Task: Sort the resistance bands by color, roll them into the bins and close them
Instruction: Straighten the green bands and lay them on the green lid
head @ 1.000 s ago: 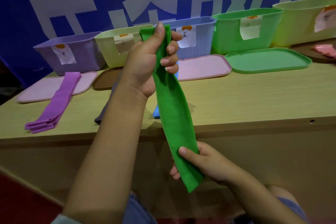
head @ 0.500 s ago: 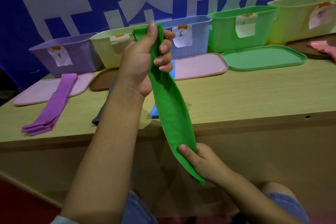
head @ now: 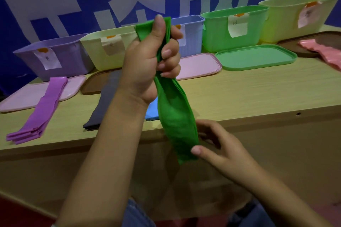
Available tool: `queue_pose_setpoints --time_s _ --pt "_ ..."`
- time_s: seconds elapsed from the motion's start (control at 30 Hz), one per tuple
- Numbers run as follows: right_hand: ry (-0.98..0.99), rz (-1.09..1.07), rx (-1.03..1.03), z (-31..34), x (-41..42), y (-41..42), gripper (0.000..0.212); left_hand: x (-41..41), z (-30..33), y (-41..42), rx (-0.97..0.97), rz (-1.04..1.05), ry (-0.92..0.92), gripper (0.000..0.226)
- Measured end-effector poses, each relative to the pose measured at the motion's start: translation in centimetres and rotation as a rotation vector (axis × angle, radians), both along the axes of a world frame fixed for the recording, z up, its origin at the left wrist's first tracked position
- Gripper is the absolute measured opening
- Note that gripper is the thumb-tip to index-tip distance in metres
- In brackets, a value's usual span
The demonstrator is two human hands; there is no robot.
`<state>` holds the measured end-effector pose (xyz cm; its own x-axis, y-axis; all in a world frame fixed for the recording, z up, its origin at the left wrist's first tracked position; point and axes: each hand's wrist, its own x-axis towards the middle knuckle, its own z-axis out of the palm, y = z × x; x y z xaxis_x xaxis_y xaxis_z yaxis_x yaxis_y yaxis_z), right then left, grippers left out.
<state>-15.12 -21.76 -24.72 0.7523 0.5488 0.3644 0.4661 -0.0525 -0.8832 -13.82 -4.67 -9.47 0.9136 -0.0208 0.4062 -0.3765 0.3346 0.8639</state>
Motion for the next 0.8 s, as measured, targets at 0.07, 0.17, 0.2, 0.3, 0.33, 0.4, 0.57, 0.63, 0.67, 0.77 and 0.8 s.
queue_pose_setpoints --time_s 0.07,0.17,0.2,0.3,0.33,0.4,0.57,0.63,0.67,0.77,0.8 --pt "-0.091 -0.097 0.112 2.9 -0.2 -0.4 0.049 -0.1 -0.9 -1.1 0.030 0.002 0.013 0.040" --pt "-0.181 -0.182 0.211 6.9 0.7 -0.3 0.038 -0.2 -2.4 -2.6 0.054 -0.043 -0.006 0.039" --pt "-0.194 -0.187 0.205 8.0 1.1 -0.1 0.041 -0.3 -2.6 -3.1 0.068 -0.046 -0.021 0.038" --pt "-0.218 -0.225 0.161 9.5 2.5 -0.1 0.043 -0.8 -3.0 -3.9 0.172 -0.013 -0.088 0.040" --pt "-0.241 -0.251 0.154 9.7 2.8 -0.3 0.042 -1.0 -2.9 -4.2 0.198 -0.009 -0.096 0.044" --pt "-0.332 -0.264 0.137 9.9 3.0 -0.7 0.038 -1.0 -2.8 -4.4 0.186 -0.029 -0.073 0.055" --pt "-0.324 -0.214 0.156 11.2 3.3 -2.2 0.021 0.8 -3.1 -5.2 0.109 -0.143 0.021 0.063" --pt "-0.325 -0.244 0.100 11.9 4.1 -3.1 0.010 1.6 -3.2 -6.2 0.103 -0.130 0.034 0.065" --pt "-0.326 -0.273 0.071 12.3 4.6 -3.5 0.012 2.1 -3.3 -6.7 0.100 -0.103 0.047 0.066" --pt "-0.228 -0.327 0.082 13.9 6.5 -5.0 0.011 3.2 -4.4 -8.3 0.152 -0.013 0.077 0.062" --pt "-0.174 -0.329 0.118 14.8 7.4 -5.6 0.011 3.4 -4.9 -9.0 0.175 -0.001 0.099 0.056"
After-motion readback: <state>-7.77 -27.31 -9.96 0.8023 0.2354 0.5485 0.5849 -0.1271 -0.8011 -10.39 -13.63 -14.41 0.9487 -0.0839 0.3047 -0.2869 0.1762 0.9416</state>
